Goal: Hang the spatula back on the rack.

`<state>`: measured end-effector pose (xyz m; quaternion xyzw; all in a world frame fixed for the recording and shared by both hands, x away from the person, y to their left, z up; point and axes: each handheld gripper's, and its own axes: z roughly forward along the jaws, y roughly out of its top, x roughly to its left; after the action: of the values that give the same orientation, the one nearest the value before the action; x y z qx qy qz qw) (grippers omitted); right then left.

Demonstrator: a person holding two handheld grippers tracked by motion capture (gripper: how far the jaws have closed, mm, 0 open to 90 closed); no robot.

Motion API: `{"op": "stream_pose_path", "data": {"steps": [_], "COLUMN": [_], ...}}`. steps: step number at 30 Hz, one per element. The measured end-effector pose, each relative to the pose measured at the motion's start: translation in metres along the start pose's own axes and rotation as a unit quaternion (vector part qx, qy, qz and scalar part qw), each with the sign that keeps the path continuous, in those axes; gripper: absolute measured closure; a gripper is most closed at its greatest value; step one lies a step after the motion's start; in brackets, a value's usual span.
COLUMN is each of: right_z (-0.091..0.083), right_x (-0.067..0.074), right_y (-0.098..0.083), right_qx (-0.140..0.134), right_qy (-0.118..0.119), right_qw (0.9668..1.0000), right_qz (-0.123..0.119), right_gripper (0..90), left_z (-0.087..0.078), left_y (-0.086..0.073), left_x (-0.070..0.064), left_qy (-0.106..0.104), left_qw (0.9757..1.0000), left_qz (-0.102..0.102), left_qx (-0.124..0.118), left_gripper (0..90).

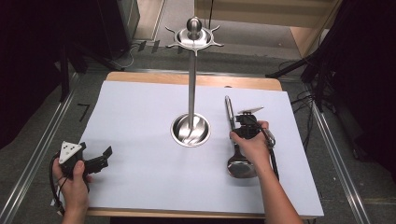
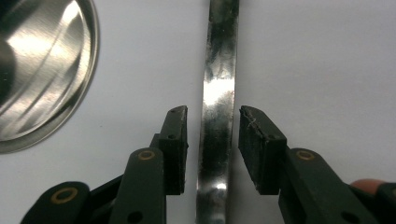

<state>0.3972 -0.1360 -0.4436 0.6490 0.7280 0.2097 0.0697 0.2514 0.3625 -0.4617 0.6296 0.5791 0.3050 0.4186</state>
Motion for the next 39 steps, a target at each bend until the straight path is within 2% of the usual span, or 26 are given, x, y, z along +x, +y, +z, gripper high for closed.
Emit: {"op": "stream_pose_path", "data": {"steps": [7,9,14,19,26,30,35,39], "right_z": [0.003,0.007,0.009,0.009,0.008,0.009,0.009,0.010], "right_x": [0.002,0.002,0.004,-0.002,-0.008,-0.002,0.007,0.008], "right_y": [0.003,0.002,0.001,0.004,0.003,0.001,0.001,0.003], "right_qx": [0.005,0.013,0.012,0.019,0.013,0.008,0.011,0.016], "right_qy": [-0.017,-0.025,-0.035,-0.019,-0.003,-0.021,-0.055,-0.055], "right_qw": [0.9998,0.9996,0.9993,0.9995,0.9997,0.9997,0.9983,0.9983], "right_qz": [0.006,0.004,-0.006,0.016,0.020,0.004,-0.010,-0.007], "right_gripper": [67.0,67.1,69.4,71.5,74.9,75.6,75.8,76.0], "left_z": [0.000,0.000,0.000,0.000,0.000,0.000,0.000,0.000], "left_y": [0.000,0.000,0.000,0.000,0.000,0.000,0.000,0.000], "left_x": [0.000,0.000,0.000,-0.001,-0.001,-0.001,0.000,0.000], "left_qy": [0.000,0.000,0.002,0.004,0.003,0.003,0.004,0.004], "left_qw": [1.0000,1.0000,1.0000,1.0000,1.0000,1.0000,1.0000,1.0000], "left_qz": [0.000,-0.001,0.000,0.001,0.001,0.002,0.002,-0.001], "left_qx": [0.000,-0.001,-0.002,-0.002,-0.001,0.001,0.001,0.000], "left_gripper": [0.5,0.5,0.5,0.5,0.5,0.5,0.5,0.5]}}
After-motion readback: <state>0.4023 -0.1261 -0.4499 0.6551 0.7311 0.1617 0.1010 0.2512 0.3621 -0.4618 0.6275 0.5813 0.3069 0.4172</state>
